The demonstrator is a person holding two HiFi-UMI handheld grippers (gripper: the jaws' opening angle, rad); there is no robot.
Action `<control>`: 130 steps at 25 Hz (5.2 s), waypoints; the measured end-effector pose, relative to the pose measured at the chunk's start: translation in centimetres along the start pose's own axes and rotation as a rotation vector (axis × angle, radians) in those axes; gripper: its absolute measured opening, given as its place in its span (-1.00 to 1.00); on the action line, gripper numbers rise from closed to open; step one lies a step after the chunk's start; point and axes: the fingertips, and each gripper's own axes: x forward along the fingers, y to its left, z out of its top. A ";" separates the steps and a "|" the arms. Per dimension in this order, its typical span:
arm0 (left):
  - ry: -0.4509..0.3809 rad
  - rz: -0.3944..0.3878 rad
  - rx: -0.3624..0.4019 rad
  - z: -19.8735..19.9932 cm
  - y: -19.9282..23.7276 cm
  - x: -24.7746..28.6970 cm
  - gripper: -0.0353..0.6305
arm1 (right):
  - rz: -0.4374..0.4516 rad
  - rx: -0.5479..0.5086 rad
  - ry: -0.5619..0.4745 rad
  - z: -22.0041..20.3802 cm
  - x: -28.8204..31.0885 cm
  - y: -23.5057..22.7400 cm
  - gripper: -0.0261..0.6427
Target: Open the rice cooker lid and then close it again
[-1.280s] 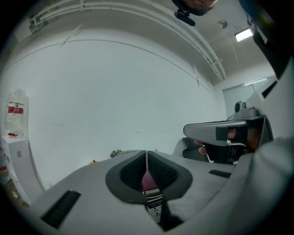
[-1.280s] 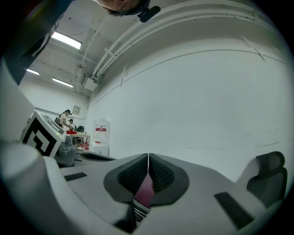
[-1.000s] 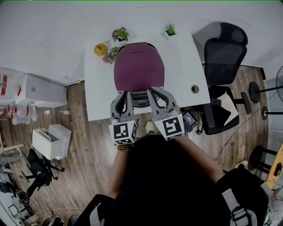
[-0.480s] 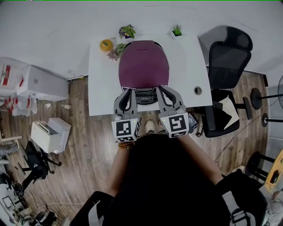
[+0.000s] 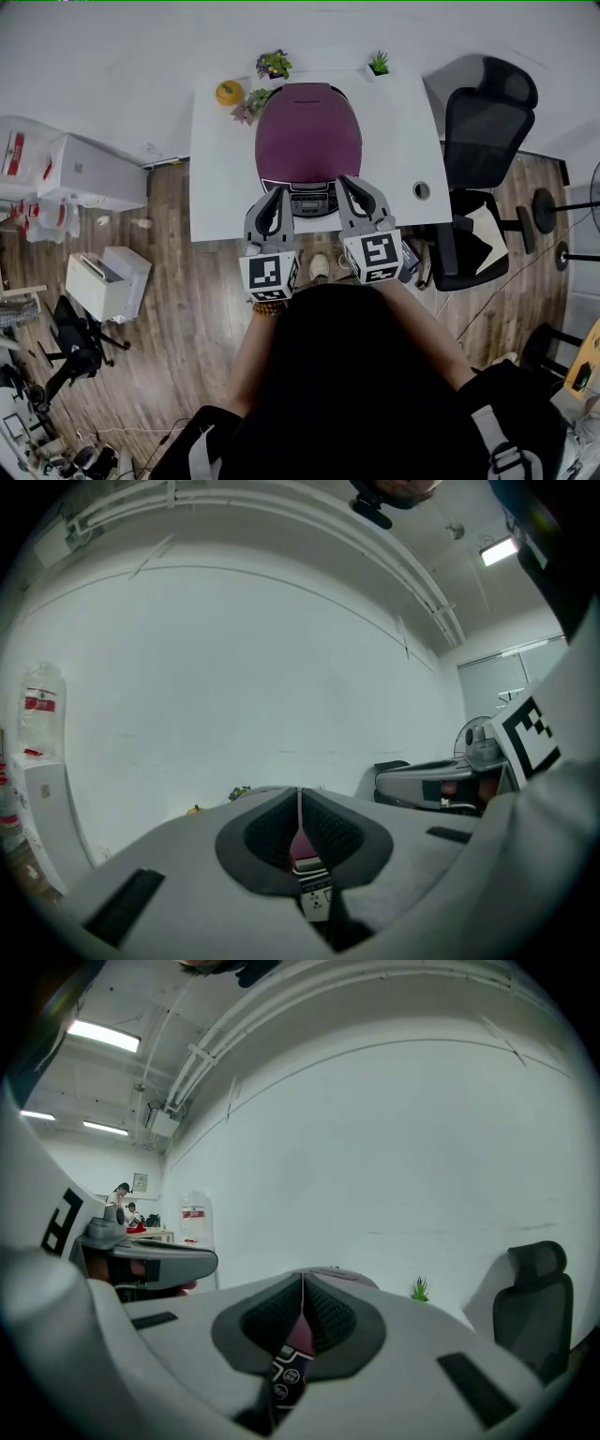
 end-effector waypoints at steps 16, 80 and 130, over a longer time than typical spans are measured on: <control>0.006 0.024 0.000 -0.3 1.1 -1.4 -0.80 | 0.055 -0.039 0.128 -3.2 2.5 2.4 -0.84; 0.023 0.001 0.003 -1.0 0.2 -1.4 -0.79 | 0.218 0.067 0.496 -8.9 4.6 3.1 -0.84; 0.020 0.006 0.015 -0.6 0.4 -0.8 -0.79 | 0.269 0.113 0.506 -9.3 4.7 3.6 -0.84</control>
